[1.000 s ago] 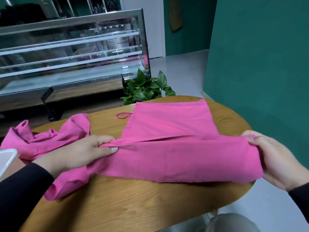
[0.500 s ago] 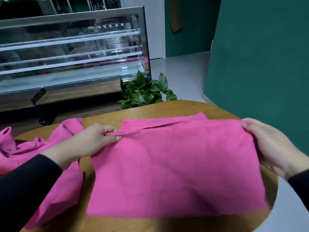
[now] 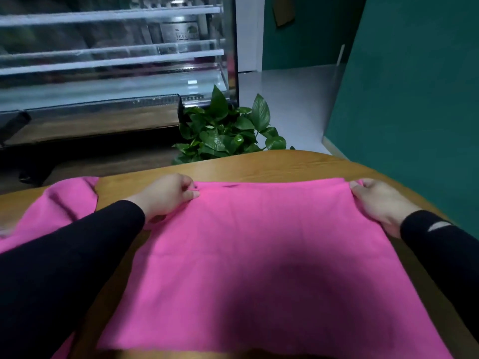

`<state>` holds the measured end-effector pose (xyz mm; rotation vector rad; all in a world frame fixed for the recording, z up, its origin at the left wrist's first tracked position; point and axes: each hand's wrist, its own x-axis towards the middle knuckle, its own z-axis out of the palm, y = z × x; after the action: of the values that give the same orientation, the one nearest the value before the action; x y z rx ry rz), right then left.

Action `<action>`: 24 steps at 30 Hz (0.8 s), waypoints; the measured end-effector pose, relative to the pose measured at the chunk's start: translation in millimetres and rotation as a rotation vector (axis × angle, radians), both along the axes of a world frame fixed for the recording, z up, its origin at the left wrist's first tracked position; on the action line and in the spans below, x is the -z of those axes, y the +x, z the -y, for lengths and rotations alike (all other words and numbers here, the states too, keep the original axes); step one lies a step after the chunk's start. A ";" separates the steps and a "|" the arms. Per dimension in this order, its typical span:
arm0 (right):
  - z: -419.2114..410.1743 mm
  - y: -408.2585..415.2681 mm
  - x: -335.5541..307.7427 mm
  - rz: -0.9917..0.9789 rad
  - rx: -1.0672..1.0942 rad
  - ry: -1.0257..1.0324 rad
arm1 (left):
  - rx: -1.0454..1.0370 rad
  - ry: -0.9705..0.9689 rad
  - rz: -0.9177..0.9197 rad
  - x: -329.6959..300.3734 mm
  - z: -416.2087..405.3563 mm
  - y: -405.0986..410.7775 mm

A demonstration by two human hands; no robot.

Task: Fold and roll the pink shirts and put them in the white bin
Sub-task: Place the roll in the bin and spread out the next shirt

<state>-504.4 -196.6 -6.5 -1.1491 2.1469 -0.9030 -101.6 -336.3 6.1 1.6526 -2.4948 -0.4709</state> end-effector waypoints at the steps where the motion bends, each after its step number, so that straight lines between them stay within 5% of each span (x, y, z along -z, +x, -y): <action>1: 3.0 0.4 -0.6 -0.070 -0.020 0.001 | -0.011 -0.060 0.063 0.7 0.6 2.5; 3: 8.3 4.2 -1.8 -0.232 -0.057 -0.005 | -0.028 -0.404 0.203 1.0 -5.4 5.9; 5: 8.0 16.2 -12.6 -0.396 -0.074 -0.015 | 0.041 -0.611 0.130 -8.3 -27.3 -6.0; 8: -10.9 57.0 -42.6 -0.711 -0.115 -0.189 | 0.310 -0.425 -0.155 -23.8 -83.2 -32.2; 11: -48.7 124.1 -51.7 -0.659 -0.449 -0.201 | 0.441 -0.310 -0.078 2.8 -128.3 -38.8; 15: -80.2 151.5 6.2 -0.552 -0.651 0.180 | 0.314 -0.111 0.119 36.0 -137.3 -21.7; 18: -90.7 129.4 27.4 -0.748 -0.563 0.121 | 0.235 -0.116 0.121 41.1 -133.0 -10.3; 24: -107.2 112.5 23.9 -0.800 -0.554 0.135 | 0.139 -0.105 0.144 37.0 -136.4 8.4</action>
<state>-391.9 -89.4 -30.4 -2.1308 2.1761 -0.0248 -93.2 -199.9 -30.9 1.5333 -2.6984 -0.2358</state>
